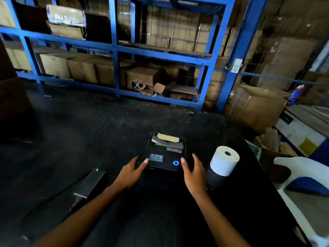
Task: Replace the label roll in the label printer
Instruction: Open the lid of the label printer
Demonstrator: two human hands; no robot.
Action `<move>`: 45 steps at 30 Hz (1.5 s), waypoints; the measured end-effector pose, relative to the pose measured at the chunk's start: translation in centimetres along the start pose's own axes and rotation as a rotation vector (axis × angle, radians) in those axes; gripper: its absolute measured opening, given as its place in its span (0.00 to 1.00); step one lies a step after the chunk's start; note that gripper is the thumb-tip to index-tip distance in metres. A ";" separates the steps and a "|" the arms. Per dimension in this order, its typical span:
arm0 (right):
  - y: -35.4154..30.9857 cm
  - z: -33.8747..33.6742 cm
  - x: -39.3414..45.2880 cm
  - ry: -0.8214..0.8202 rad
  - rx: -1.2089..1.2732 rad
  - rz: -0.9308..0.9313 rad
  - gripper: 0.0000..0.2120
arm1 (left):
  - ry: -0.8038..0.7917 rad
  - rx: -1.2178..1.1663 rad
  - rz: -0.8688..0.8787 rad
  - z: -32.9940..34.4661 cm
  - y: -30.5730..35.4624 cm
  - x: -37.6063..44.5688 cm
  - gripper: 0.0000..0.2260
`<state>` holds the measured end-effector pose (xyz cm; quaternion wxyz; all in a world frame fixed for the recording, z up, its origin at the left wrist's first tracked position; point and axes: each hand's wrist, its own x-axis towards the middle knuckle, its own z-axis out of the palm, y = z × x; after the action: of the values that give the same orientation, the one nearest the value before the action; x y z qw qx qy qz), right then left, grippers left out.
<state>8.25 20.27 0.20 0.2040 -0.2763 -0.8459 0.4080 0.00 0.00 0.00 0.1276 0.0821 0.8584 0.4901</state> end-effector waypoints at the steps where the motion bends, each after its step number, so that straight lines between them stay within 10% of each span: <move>1: 0.4 0.6 -0.2 -0.023 0.078 0.071 0.31 | 0.012 -0.076 -0.044 0.4 -0.5 0.1 0.31; 9: 2.2 3.1 -0.6 -0.137 0.513 0.325 0.18 | -0.069 -0.545 -0.288 2.7 -1.9 0.8 0.37; 14: 2.7 3.9 -0.9 -0.028 0.500 0.370 0.24 | -0.092 -0.600 -0.276 3.1 -2.3 1.0 0.21; 31: 2.4 3.7 -0.9 0.014 0.409 0.289 0.21 | -0.081 -0.630 -0.276 3.5 -3.3 1.5 0.34; 41: 3.1 -0.2 3.6 -0.298 -0.670 -0.732 0.47 | -0.091 -0.178 -0.012 2.6 -5.0 1.9 0.37; 45: 3.2 0.3 4.3 -0.291 -0.778 -0.812 0.46 | -0.105 -0.101 0.006 2.6 -5.6 2.5 0.40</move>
<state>5.74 24.43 -2.02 0.1091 0.0746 -0.9912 -0.0101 -1.67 -0.09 -6.43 0.1753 0.1036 0.8244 0.5281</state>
